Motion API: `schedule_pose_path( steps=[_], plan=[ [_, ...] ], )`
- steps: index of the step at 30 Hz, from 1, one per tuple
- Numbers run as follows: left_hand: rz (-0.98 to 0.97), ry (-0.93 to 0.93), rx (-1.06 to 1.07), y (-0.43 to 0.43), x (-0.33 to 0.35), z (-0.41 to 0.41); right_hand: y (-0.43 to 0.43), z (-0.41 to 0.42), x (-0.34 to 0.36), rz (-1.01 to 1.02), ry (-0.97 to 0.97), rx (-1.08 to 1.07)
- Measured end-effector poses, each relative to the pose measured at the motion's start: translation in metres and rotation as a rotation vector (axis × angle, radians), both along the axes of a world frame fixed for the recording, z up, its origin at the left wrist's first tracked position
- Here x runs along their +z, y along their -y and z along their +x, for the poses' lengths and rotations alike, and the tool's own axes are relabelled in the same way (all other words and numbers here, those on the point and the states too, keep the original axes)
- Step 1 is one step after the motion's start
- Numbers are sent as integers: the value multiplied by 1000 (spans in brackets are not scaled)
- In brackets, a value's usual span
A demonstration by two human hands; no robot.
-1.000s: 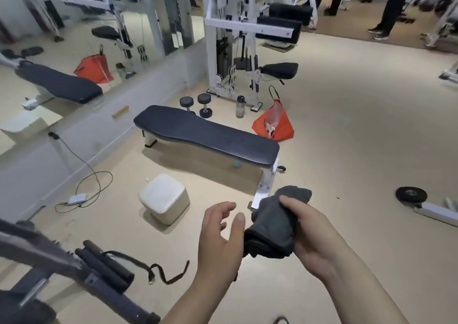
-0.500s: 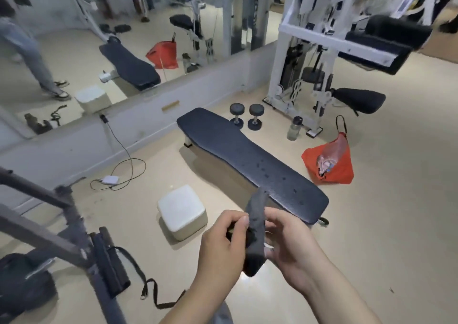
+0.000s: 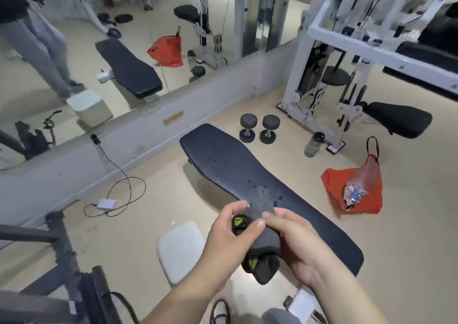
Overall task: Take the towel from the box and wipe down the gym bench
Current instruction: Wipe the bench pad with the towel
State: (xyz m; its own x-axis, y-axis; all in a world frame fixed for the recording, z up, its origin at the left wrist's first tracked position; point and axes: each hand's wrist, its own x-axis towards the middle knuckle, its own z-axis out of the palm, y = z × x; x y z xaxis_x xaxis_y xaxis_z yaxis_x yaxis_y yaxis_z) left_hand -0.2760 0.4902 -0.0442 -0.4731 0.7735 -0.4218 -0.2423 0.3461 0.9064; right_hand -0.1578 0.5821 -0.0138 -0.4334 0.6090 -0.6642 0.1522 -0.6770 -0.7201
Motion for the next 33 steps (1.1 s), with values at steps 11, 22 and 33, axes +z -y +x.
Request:
schedule_pose_path(
  steps=[11, 22, 33],
  plan=[
    [-23, -8, 202, -178, -24, -96, -200, -47, -23, 29, 120, -73],
    [-131, 32, 265, -266, -27, -171, -296, -145, -26, 4, 58, 105],
    [-175, 103, -204, -374, -62, -294, -387, -282, -71, -111, 16, 41]
  ],
)
